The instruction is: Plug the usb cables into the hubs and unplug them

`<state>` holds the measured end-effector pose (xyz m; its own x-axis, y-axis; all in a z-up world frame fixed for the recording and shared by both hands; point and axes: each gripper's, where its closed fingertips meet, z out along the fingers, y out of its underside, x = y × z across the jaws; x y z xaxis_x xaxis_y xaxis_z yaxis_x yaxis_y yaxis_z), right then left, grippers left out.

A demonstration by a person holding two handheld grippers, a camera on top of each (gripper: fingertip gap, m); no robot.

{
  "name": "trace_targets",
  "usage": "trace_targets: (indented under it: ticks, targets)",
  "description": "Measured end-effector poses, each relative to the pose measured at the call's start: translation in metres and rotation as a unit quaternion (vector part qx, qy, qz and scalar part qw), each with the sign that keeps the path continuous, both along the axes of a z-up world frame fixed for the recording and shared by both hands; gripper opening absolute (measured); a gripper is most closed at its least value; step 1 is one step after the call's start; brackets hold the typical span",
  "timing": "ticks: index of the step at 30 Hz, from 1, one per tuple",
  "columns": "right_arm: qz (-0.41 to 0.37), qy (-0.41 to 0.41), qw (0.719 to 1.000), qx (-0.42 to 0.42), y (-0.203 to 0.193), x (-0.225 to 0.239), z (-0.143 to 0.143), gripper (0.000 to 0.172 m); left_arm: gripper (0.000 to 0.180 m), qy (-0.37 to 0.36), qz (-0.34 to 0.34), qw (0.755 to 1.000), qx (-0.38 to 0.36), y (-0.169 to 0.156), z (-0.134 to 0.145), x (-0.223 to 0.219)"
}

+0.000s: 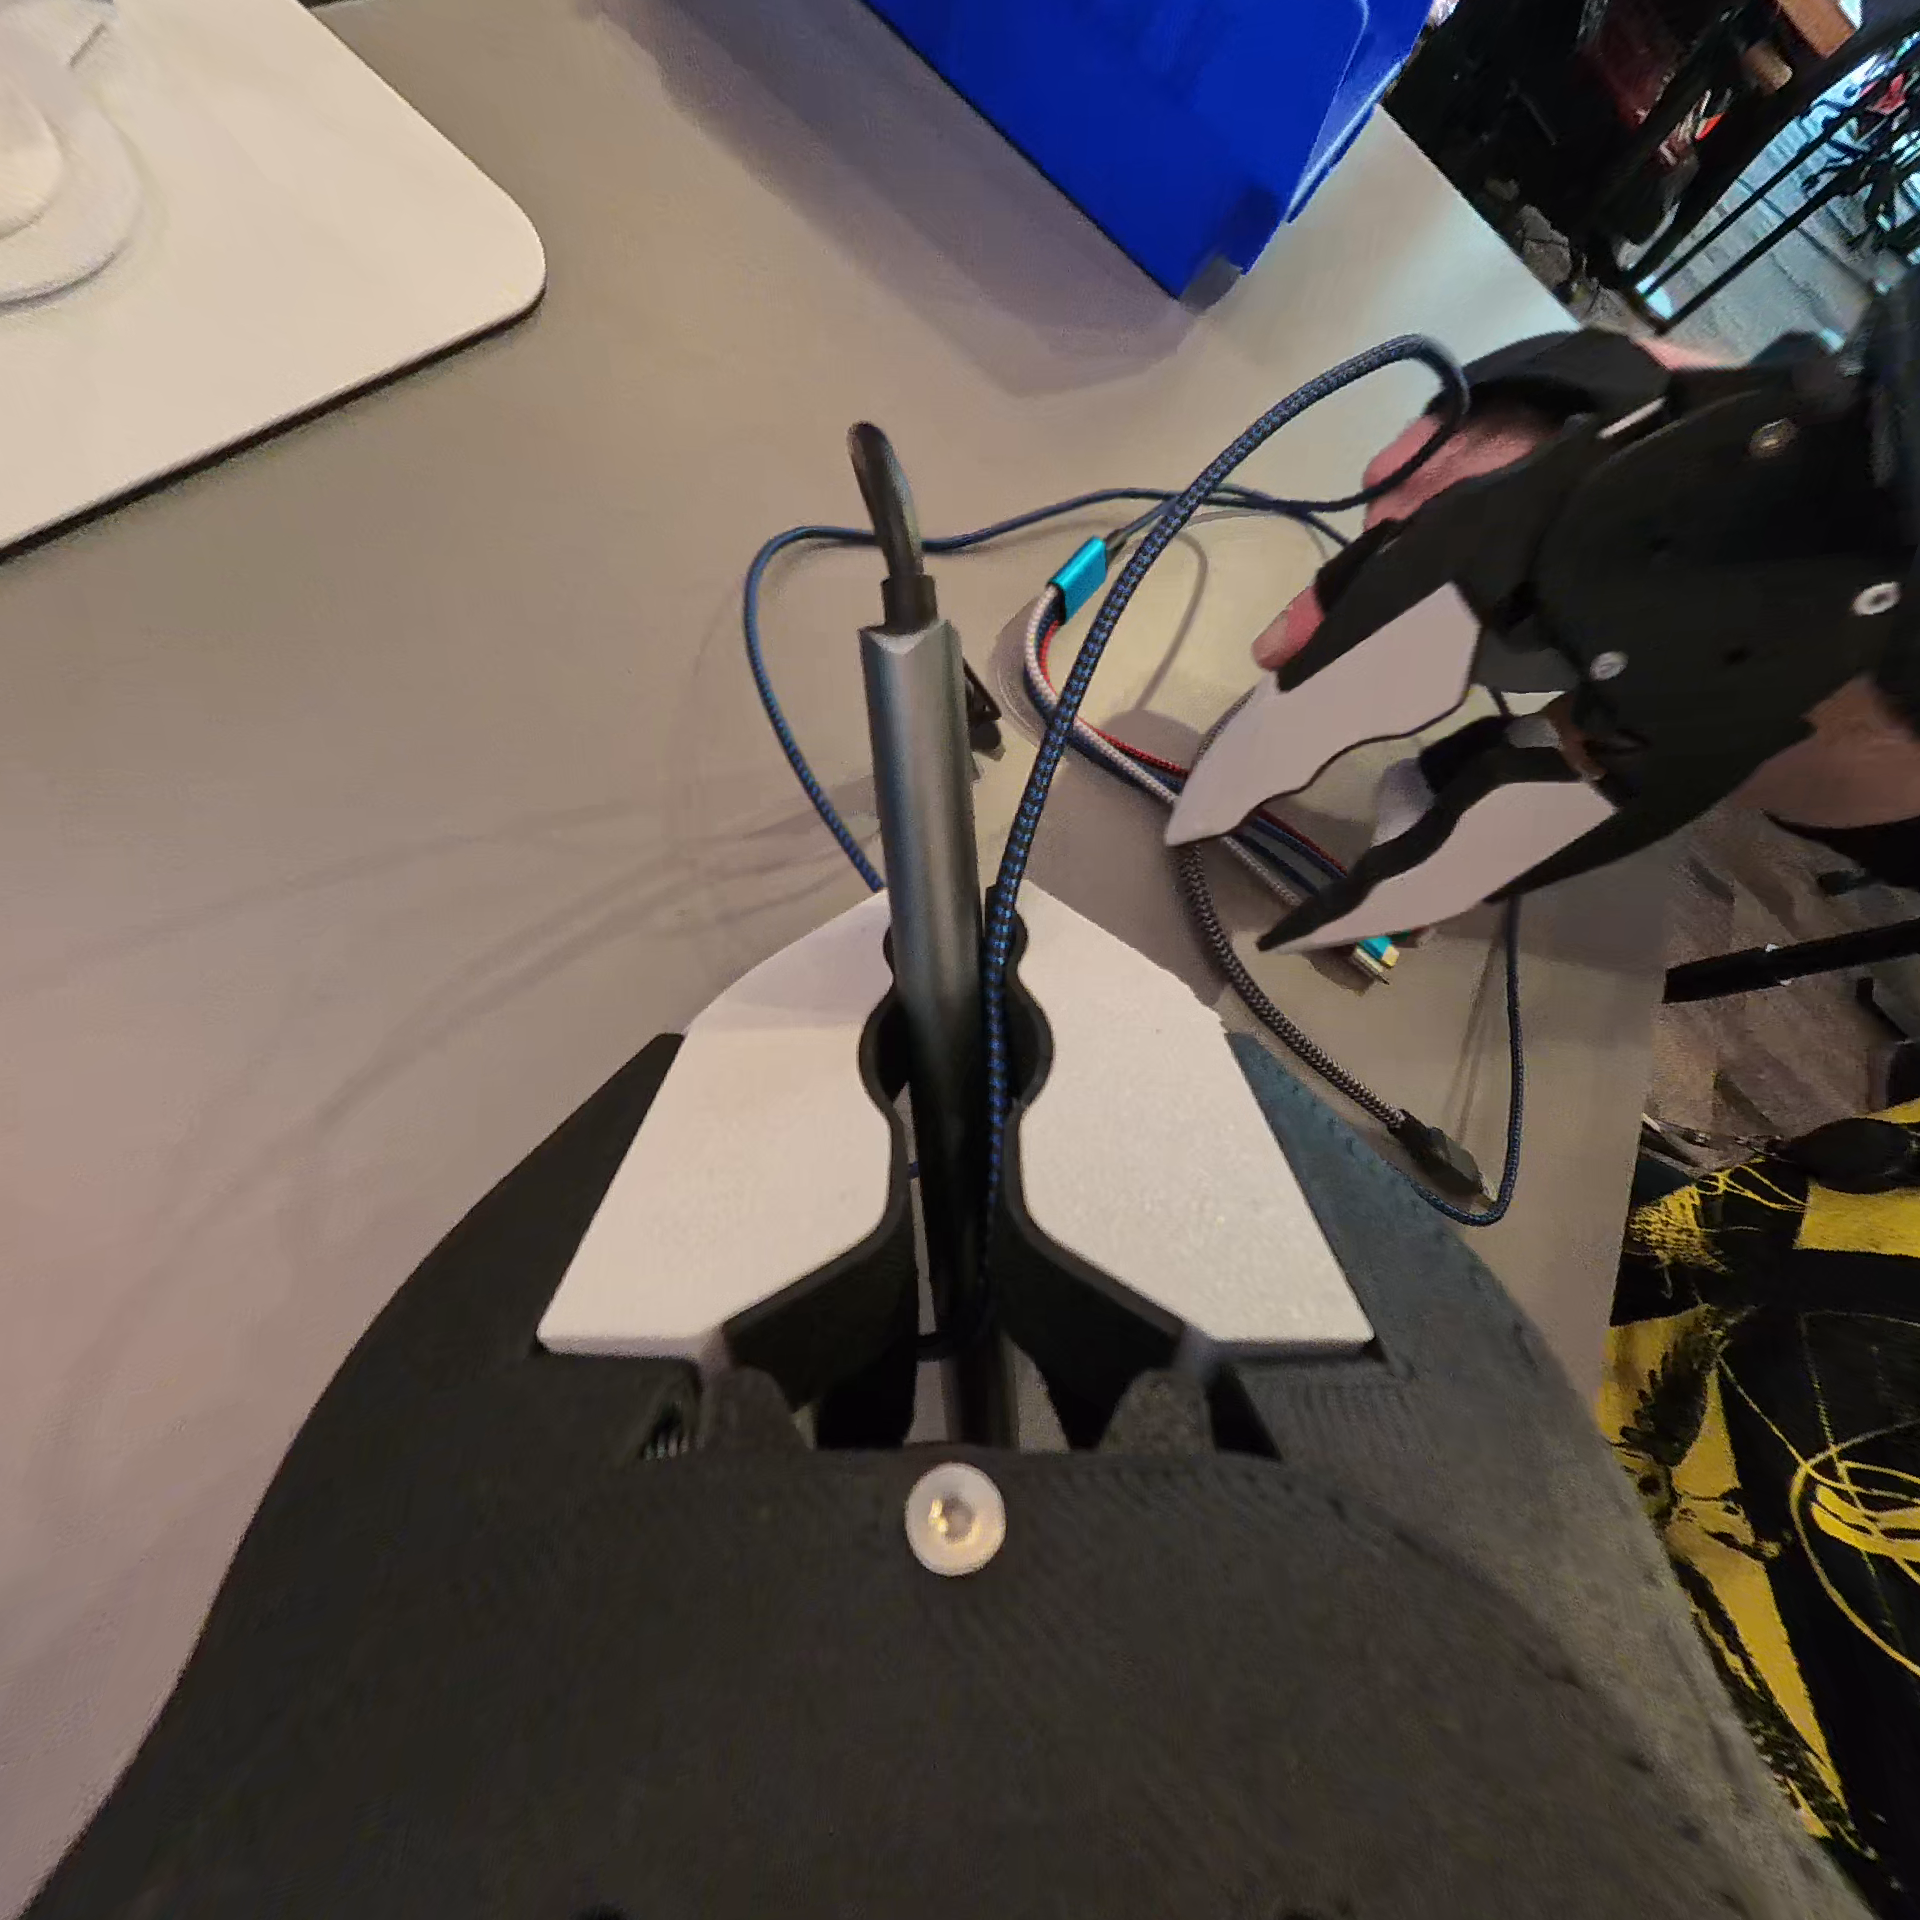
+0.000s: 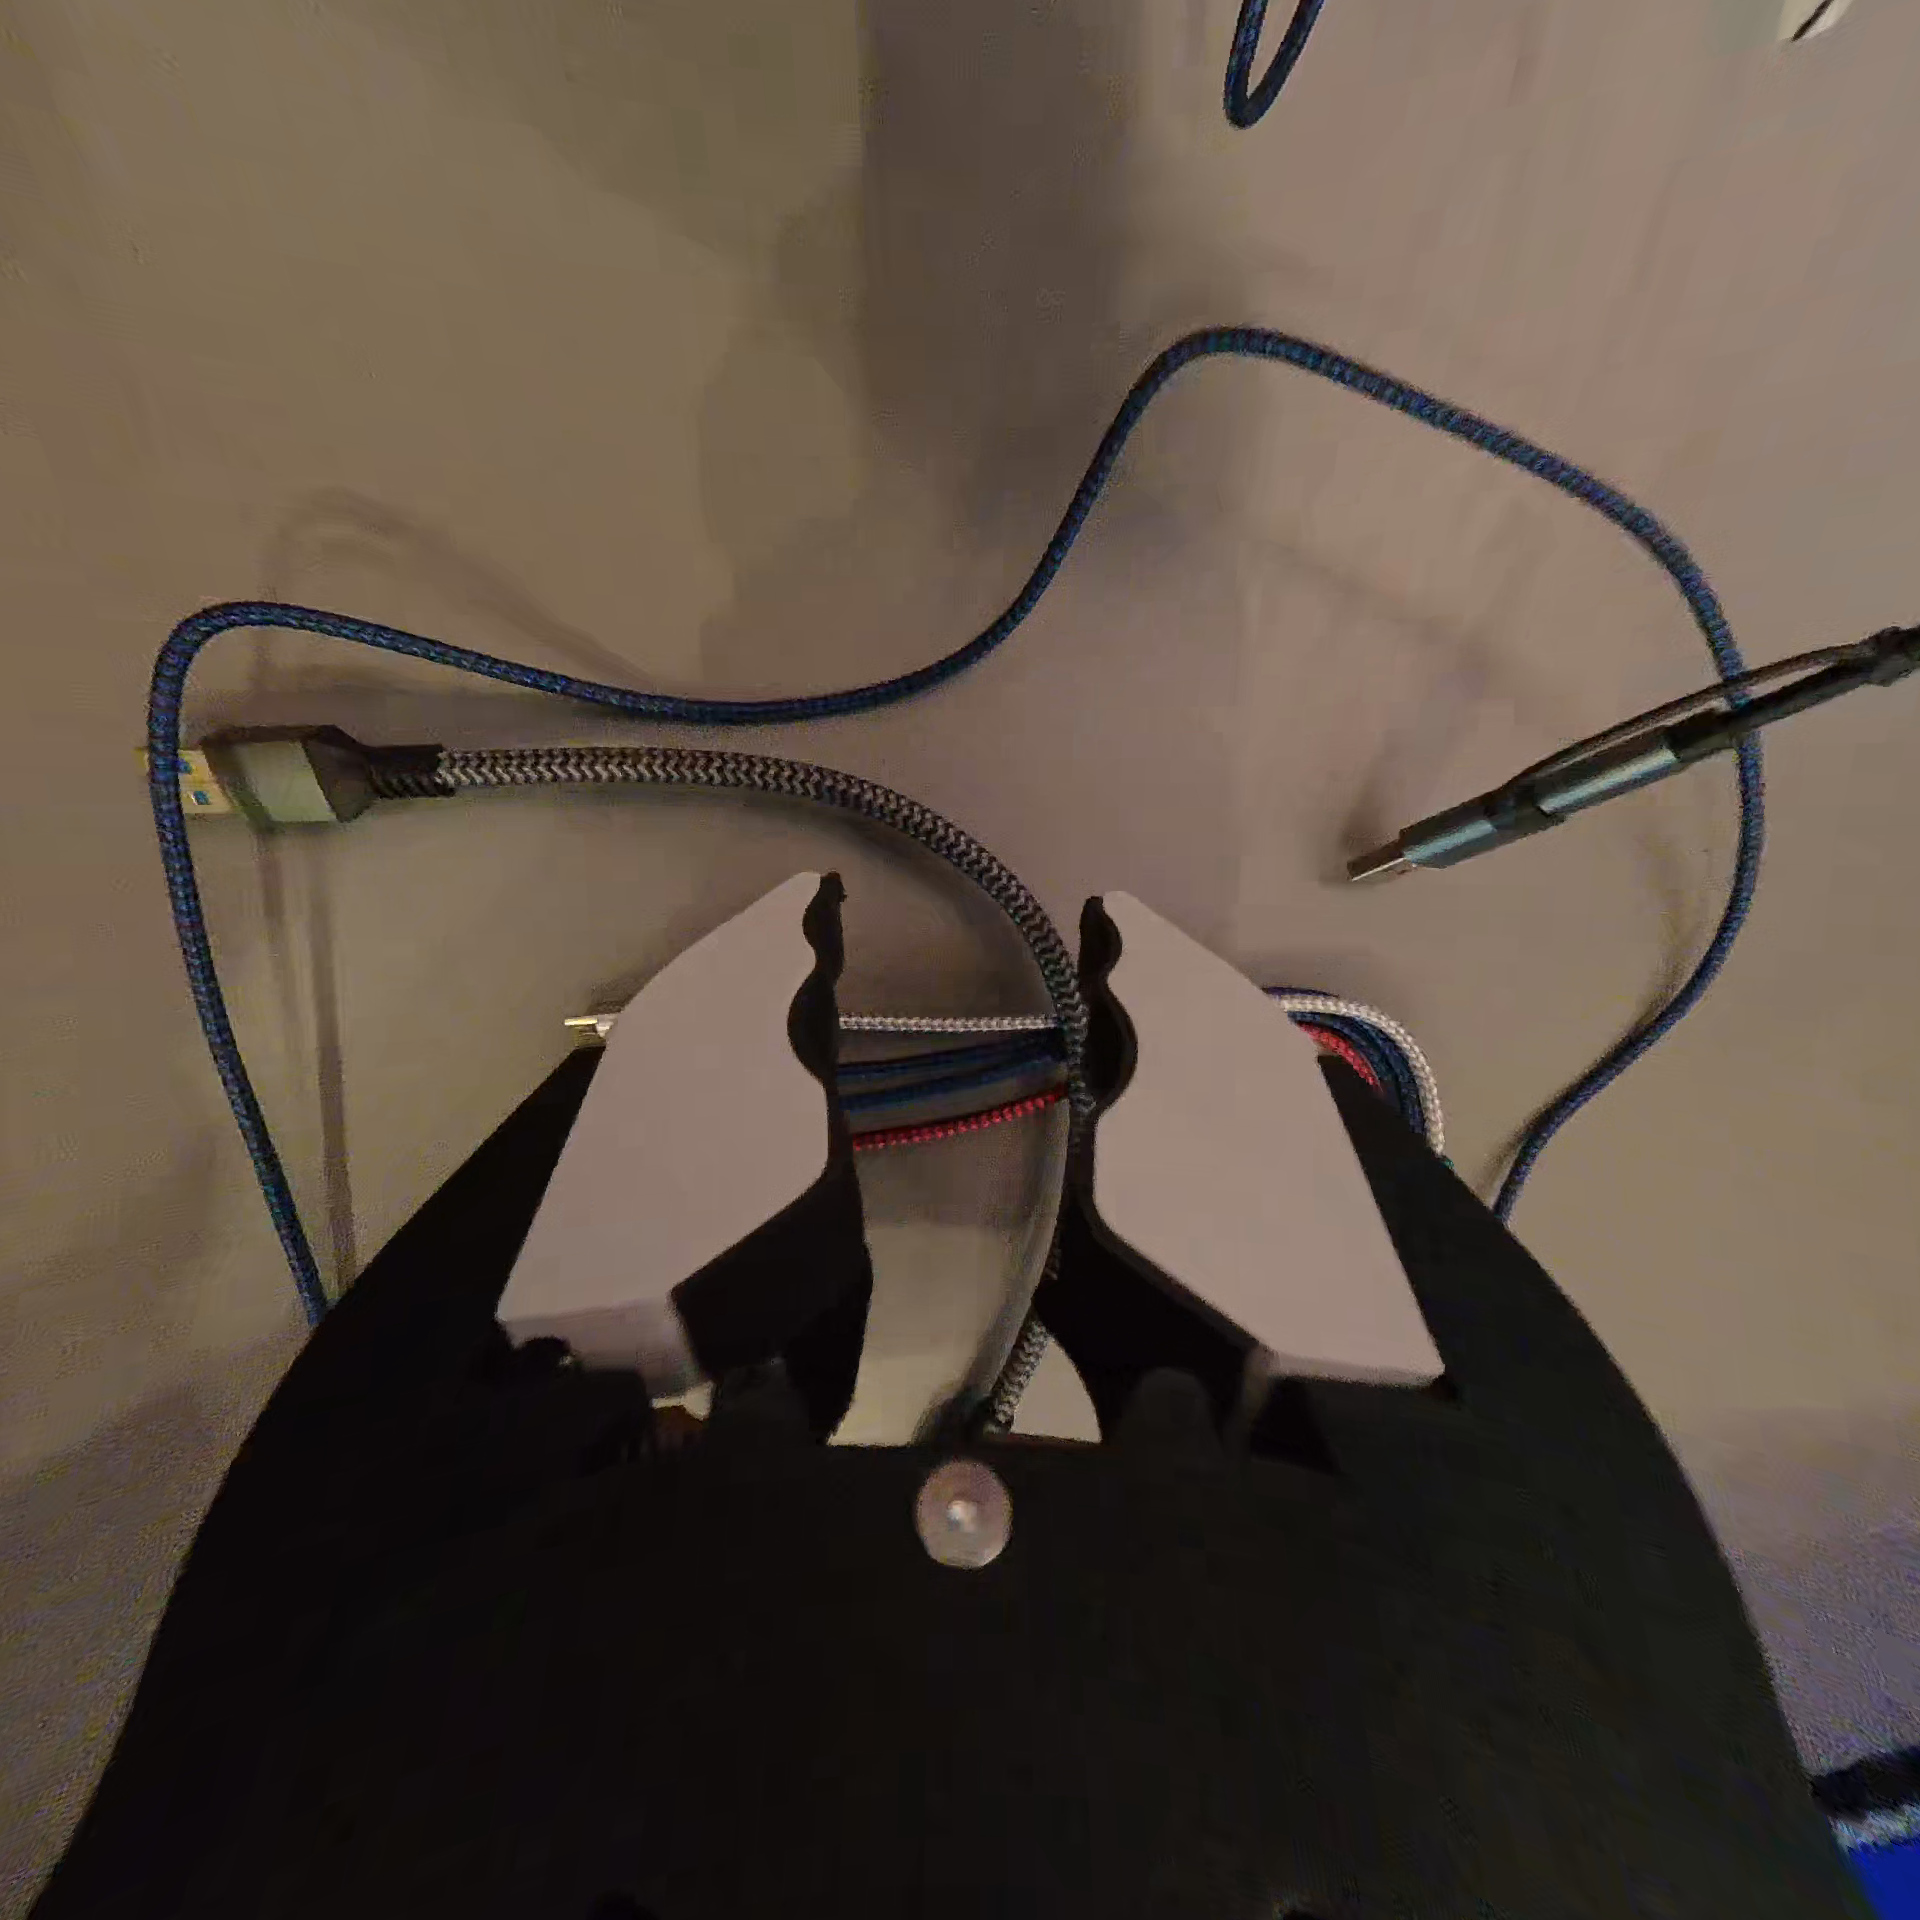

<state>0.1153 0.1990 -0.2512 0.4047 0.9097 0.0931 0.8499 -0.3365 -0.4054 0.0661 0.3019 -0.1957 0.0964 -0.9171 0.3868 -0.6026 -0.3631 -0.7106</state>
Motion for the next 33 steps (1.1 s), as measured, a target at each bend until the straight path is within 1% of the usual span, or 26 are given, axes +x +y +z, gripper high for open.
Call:
trace_targets:
  ticks: [2,4,5,7,9,11,13,15,17,19,21,22,23,25,27,30,31,33]
  targets:
    - [0.006,-0.016,0.999,-0.033,0.002,0.002,-0.01,0.037,0.012,0.001,0.002,1.0,-0.003,0.002,-0.001,-0.001]
    - [0.017,-0.006,0.998,-0.063,0.002,-0.001,-0.012,0.02,0.012,0.002,0.003,1.0,-0.004,0.004,-0.003,-0.003]
    - [0.026,-0.004,0.998,-0.064,0.002,-0.001,-0.012,0.015,0.012,0.003,0.004,1.0,-0.005,0.005,-0.003,-0.003]
    - [0.037,0.012,0.998,-0.059,0.002,-0.005,-0.006,0.01,0.012,0.003,0.007,1.0,-0.006,0.007,-0.004,-0.005]
    - [0.048,0.051,0.996,-0.052,-0.003,-0.012,0.011,0.004,0.012,0.006,0.012,1.0,-0.005,0.011,-0.006,-0.007]
    - [0.049,0.1,0.993,-0.029,-0.005,-0.016,0.038,0.004,0.012,0.003,0.017,1.0,-0.011,0.014,-0.007,-0.009]
    - [0.048,0.168,0.985,-0.005,-0.008,-0.015,0.076,0.004,0.012,0.006,0.023,1.0,-0.011,0.019,-0.008,-0.012]
    - [0.031,0.217,0.975,0.031,-0.007,0.002,0.114,0.004,0.012,0.006,0.027,1.0,-0.012,0.022,-0.009,-0.013]
    - [-0.003,0.266,0.961,0.073,-0.003,0.033,0.156,0.004,0.012,0.011,0.029,0.999,-0.009,0.023,-0.011,-0.015]
    - [-0.052,0.299,0.946,0.117,0.004,0.077,0.192,0.004,0.012,0.013,0.03,0.999,-0.008,0.024,-0.012,-0.016]
    - [-0.109,0.317,0.927,0.166,0.011,0.129,0.222,0.004,0.012,0.013,0.03,0.999,-0.007,0.024,-0.011,-0.016]
    - [-0.141,0.321,0.917,0.193,0.015,0.156,0.234,0.003,0.012,0.014,0.031,0.999,-0.006,0.024,-0.012,-0.017]
    - [-0.175,0.307,0.91,0.219,0.02,0.186,0.24,0.004,0.012,0.016,0.031,0.999,-0.005,0.024,-0.012,-0.017]
    - [-0.246,0.246,0.9,0.264,0.028,0.247,0.24,0.003,0.012,0.016,0.033,0.999,-0.004,0.025,-0.011,-0.018]
    - [-0.308,0.199,0.876,0.312,0.033,0.303,0.238,0.003,0.012,0.016,0.036,0.999,-0.003,0.026,-0.011,-0.018]
    - [-0.374,0.171,0.844,0.344,0.038,0.365,0.22,0.005,0.012,0.018,0.037,0.999,-0.002,0.026,-0.012,-0.019]
    - [-0.386,0.161,0.841,0.343,0.039,0.379,0.208,0.005,0.012,0.019,0.037,0.999,-0.002,0.026,-0.013,-0.019]
    - [-0.387,0.134,0.85,0.331,0.039,0.396,0.181,0.006,0.012,0.019,0.035,0.999,0.0,0.025,-0.013,-0.018]
